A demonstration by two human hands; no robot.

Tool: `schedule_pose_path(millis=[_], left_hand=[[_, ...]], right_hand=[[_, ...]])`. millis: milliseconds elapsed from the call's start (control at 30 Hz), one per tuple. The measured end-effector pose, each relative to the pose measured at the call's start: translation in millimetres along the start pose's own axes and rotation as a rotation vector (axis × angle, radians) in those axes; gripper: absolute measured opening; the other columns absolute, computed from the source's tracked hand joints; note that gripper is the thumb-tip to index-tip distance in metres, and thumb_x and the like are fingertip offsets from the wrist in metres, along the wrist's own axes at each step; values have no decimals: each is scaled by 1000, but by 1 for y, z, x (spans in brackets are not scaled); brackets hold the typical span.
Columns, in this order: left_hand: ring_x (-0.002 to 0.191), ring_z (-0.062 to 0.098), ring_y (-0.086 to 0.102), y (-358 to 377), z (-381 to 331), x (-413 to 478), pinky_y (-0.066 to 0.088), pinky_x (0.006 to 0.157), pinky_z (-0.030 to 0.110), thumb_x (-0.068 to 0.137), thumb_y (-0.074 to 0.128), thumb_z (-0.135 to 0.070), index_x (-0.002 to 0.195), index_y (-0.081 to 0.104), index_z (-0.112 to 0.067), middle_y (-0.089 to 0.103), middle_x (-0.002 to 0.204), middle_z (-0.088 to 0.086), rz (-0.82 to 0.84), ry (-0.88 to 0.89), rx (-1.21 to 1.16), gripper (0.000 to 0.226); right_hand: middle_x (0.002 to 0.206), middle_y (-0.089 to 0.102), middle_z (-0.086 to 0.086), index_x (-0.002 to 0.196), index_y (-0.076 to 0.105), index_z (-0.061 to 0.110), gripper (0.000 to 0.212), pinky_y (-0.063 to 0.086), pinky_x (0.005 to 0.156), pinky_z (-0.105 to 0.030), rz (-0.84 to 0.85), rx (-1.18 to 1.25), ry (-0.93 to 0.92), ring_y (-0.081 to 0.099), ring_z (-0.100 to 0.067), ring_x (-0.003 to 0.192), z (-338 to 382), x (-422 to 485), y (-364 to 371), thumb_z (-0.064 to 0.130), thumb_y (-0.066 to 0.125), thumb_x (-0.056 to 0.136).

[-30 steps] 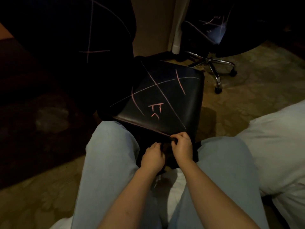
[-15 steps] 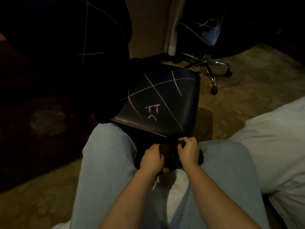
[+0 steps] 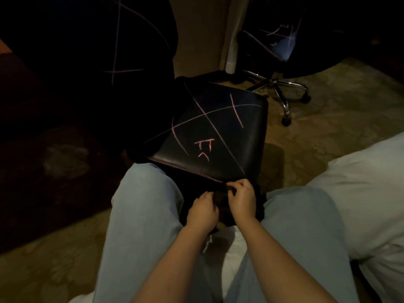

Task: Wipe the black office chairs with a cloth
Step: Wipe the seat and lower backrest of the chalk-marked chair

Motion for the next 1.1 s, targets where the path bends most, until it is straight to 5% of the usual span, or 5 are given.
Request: schedule_pose_path(millis=[467,700,1100], left_hand=[[127,26,44,-2,4,1,40,103,39,96,43,-19,144,38,-13,44,144,8,0,-15,-22,48],[122,25,49,-9,14,-3,44,99,41,96,42,-23,142,41,-15,48,140,7,-29,-33,-20,47],[125,28,46,0,-5,-1,41,101,39,96,44,-18,139,42,-10,46,141,10,-3,16,-10,44]], right_hand=[[112,55,-9,108,70,8,21,47,89,-31,-39,10,115,57,-26,101,-16,2,-10,5,64,88],[115,55,-3,111,69,10,22,39,87,-17,55,78,17,57,-18,104,25,3,22,8,63,90],[112,57,-4,108,71,12,23,45,91,-28,-18,-23,53,53,-21,108,-20,-5,-12,4,62,89]])
Point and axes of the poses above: each hand's wrist, its own x-axis towards the middle knuckle, its own y-axis out of the palm, z = x × y, the point moved 9 cm from there along x, towards the middle knuckle
